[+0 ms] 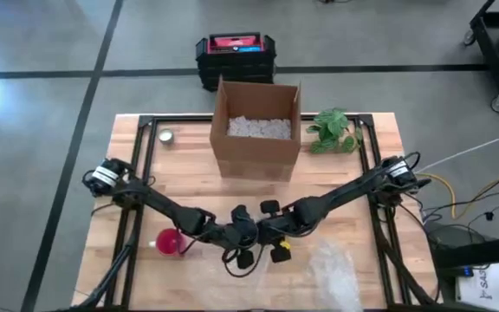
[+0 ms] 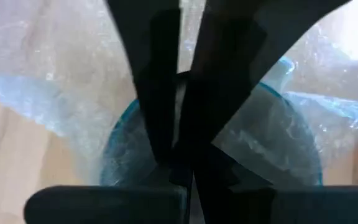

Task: Wrap mug
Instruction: Wrap the white mug with bubble wrap

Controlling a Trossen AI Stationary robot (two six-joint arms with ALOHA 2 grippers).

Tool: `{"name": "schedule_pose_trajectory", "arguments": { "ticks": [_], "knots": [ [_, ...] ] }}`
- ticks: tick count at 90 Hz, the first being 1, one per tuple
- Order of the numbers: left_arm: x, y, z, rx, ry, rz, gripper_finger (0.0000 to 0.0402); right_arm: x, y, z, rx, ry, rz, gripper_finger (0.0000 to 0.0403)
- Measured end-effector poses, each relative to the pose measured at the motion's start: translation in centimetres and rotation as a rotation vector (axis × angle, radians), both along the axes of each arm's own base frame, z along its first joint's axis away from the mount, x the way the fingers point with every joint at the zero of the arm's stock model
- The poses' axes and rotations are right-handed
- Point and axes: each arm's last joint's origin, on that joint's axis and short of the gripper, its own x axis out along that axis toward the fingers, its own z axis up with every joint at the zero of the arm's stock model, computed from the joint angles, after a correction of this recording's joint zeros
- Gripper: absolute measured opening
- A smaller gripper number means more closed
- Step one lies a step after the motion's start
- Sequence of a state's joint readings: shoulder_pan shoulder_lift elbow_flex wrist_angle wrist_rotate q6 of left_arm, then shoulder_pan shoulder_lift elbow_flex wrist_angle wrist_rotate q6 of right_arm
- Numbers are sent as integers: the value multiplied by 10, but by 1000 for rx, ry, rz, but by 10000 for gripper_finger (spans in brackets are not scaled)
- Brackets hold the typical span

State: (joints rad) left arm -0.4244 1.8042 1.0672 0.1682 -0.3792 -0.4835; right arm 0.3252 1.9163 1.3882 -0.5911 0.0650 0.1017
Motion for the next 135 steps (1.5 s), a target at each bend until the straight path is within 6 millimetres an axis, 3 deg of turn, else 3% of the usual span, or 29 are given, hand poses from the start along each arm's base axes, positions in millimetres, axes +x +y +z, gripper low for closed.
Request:
{"name": "schedule_pose_trajectory", "arguments": {
  "ticks": [15, 28, 35, 51, 79, 112, 117, 125, 135],
  "knots": [
    [0, 0, 0, -3, -4, -2, 20, -7, -1, 29, -5, -12, 11, 0],
    [0, 0, 0, -2, -1, -1, 20, -22, -6, 74, 11, -67, 9, 0],
    [0, 0, 0, -2, -2, -1, 20, -31, -10, 83, 11, -41, -9, 0],
    [0, 0, 0, -1, -2, 0, 20, -33, -8, 80, 53, -1, -7, 0],
    [0, 0, 0, -2, -5, 1, 20, -13, 0, 30, 16, 78, 12, 0],
    [0, 0, 0, 2, -2, 5, 20, 7, 1, -1, 21, 34, 47, 0],
    [0, 0, 0, 3, -2, 4, 20, 7, 1, 0, 17, 32, 63, 0],
    [0, 0, 0, 1, -6, 4, 20, 3, -1, 17, 12, 45, 60, 0],
    [0, 0, 0, 0, -2, 1, 20, -10, -5, 53, 12, 43, 56, 0]
  ]
}}
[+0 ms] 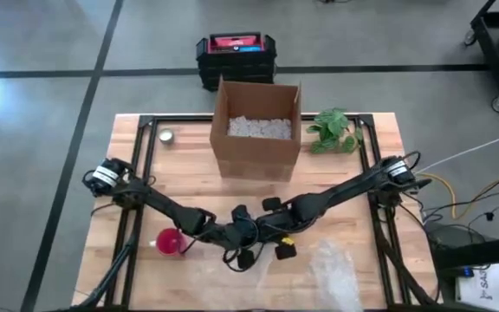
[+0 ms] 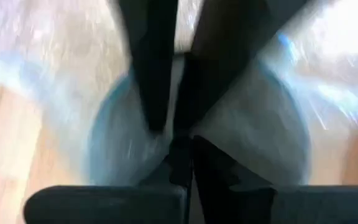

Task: Wrap mug
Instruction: Wrap the white mug with bubble wrap

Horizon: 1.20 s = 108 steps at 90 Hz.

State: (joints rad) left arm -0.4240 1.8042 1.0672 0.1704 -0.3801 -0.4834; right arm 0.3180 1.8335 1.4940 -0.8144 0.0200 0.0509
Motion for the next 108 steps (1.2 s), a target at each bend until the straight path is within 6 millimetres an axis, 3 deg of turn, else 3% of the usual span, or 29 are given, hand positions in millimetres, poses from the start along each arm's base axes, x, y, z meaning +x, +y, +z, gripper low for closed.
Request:
{"name": "schedule_pose_trajectory", "arguments": {
  "ticks": [9, 20, 32, 44, 54, 82, 108],
  "knots": [
    [0, 0, 0, 1, 0, 0, 20, -7, -5, 33, -5, -111, -20, 0],
    [0, 0, 0, 0, 0, 0, 20, -2, -12, 38, -120, -222, -110, 0],
    [0, 0, 0, -2, -2, -1, 20, 11, -17, 30, -129, -308, -147, 0],
    [0, 0, 0, -3, 2, 1, 20, 19, -18, 3, -152, -246, -148, 0],
    [-1, 0, -1, -1, 4, -4, 20, 20, -16, -4, -120, -214, -125, 0],
    [0, 0, 0, -2, 4, -4, 20, 6, 4, -2, -68, -152, -49, 0],
    [1, 1, 1, -7, -9, 6, 20, 4, 2, -43, -137, -64, -72, 0]
  ]
}}
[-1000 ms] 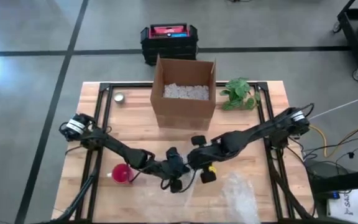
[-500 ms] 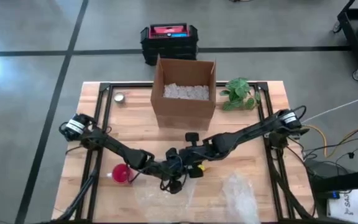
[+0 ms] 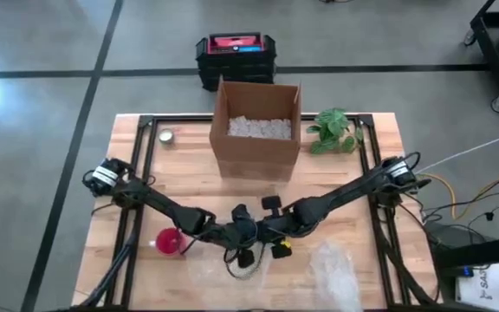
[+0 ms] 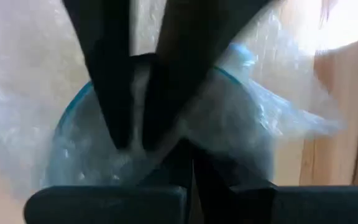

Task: Wrap mug
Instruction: Wrap the white mug with bubble wrap

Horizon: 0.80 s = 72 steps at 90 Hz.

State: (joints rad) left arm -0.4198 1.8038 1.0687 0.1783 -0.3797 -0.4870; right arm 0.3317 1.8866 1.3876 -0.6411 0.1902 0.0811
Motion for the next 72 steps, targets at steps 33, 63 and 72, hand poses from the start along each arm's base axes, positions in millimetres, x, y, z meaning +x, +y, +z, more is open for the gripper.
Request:
{"name": "schedule_pose_trajectory", "arguments": {
  "ticks": [33, 63, 72],
  "knots": [
    [-18, 2, 39, -22, -44, -30, 20, -5, 0, -7, 11, 15, -17, 0],
    [-37, 29, 43, 206, 76, 254, 20, -1, 1, -2, 7, -14, 18, 0],
    [-26, 48, 29, 175, 138, 256, 20, 0, 2, 0, 10, -27, 23, 0]
  ]
}}
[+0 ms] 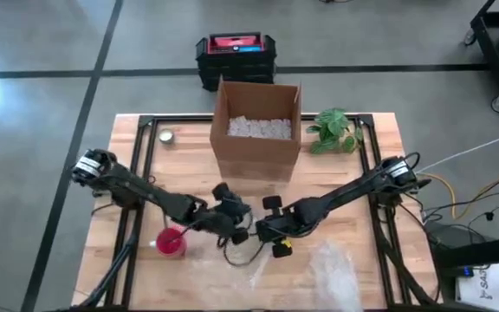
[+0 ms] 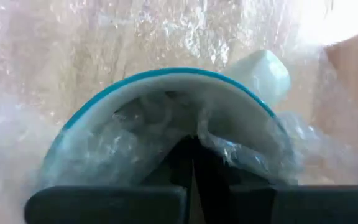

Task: Wrap mug
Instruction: Wrap the white mug with bubble wrap

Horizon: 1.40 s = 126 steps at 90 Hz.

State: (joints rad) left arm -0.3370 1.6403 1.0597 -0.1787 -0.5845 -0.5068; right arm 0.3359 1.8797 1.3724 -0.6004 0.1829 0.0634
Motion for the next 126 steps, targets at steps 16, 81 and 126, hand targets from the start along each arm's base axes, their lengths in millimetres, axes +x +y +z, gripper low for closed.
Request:
{"name": "schedule_pose_trajectory", "arguments": {
  "ticks": [16, 81, 126],
  "knots": [
    [20, 26, -25, -54, 51, -9, 20, 1, 0, 1, 2, -7, 5, 0],
    [21, -19, 8, -209, -151, -334, 20, 2, 0, 4, 10, -35, -3, 0],
    [33, -27, -31, -233, -87, -247, 20, -4, -2, 27, 3, 37, 1, 0]
  ]
}}
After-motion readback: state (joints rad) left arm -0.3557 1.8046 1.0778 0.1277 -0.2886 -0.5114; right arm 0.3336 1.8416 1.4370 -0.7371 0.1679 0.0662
